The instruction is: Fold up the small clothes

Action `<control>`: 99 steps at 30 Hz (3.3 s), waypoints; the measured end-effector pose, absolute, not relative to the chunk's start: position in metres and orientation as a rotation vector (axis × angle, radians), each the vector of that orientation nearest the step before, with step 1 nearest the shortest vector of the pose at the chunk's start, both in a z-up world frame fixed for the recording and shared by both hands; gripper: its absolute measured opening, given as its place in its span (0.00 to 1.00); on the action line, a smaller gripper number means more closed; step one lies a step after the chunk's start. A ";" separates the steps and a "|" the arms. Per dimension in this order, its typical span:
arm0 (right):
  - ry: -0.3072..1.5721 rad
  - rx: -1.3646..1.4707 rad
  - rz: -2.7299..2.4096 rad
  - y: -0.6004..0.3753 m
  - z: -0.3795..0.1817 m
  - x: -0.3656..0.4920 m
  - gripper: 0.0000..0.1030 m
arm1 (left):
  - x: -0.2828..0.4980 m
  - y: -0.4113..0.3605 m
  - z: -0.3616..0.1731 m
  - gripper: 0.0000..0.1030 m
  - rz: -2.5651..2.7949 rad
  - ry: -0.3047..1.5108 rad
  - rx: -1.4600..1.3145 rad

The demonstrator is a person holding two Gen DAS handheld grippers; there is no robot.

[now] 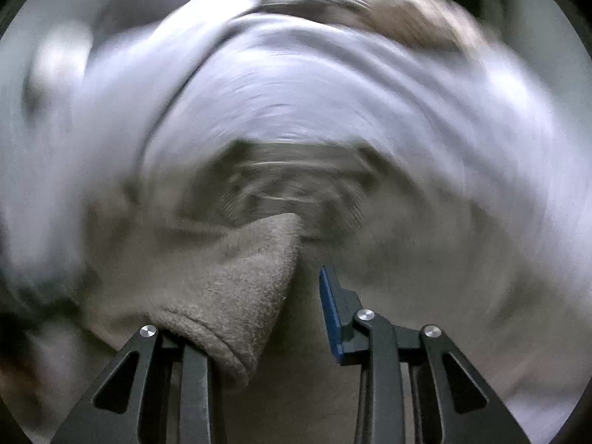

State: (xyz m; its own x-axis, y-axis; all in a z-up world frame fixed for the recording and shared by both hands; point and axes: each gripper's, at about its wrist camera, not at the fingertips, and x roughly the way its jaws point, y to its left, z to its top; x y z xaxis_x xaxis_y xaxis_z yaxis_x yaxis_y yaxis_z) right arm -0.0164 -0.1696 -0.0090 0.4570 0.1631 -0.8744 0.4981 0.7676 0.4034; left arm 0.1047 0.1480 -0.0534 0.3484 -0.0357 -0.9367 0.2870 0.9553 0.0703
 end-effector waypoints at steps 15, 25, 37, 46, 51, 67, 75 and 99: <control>0.980 1.229 -0.304 -0.236 -0.043 -0.089 0.40 | 0.159 0.100 -0.043 0.10 -0.385 1.220 0.172; 1.013 0.980 -0.221 -0.228 -0.016 -0.057 0.07 | 0.172 0.153 -0.047 0.09 -0.340 1.217 0.003; 1.030 1.184 -0.335 -0.260 -0.043 -0.112 0.28 | 0.160 0.163 -0.010 0.10 -0.297 1.157 0.127; 1.048 1.075 -0.342 -0.243 -0.029 -0.095 0.07 | 0.103 0.137 -0.016 0.10 -0.474 1.218 0.213; 1.091 0.983 -0.363 -0.238 -0.026 -0.098 0.07 | 0.096 0.139 -0.040 0.10 -0.430 1.261 0.231; 1.116 1.070 -0.467 -0.259 -0.016 -0.151 0.22 | 0.080 0.117 -0.026 0.10 -0.340 1.215 0.306; 1.113 1.037 -0.449 -0.251 -0.005 -0.164 0.58 | 0.056 0.102 -0.026 0.41 -0.334 1.247 0.328; 0.972 1.114 -0.557 -0.317 0.007 -0.257 0.83 | 0.004 -0.015 -0.025 0.99 -0.448 1.203 0.459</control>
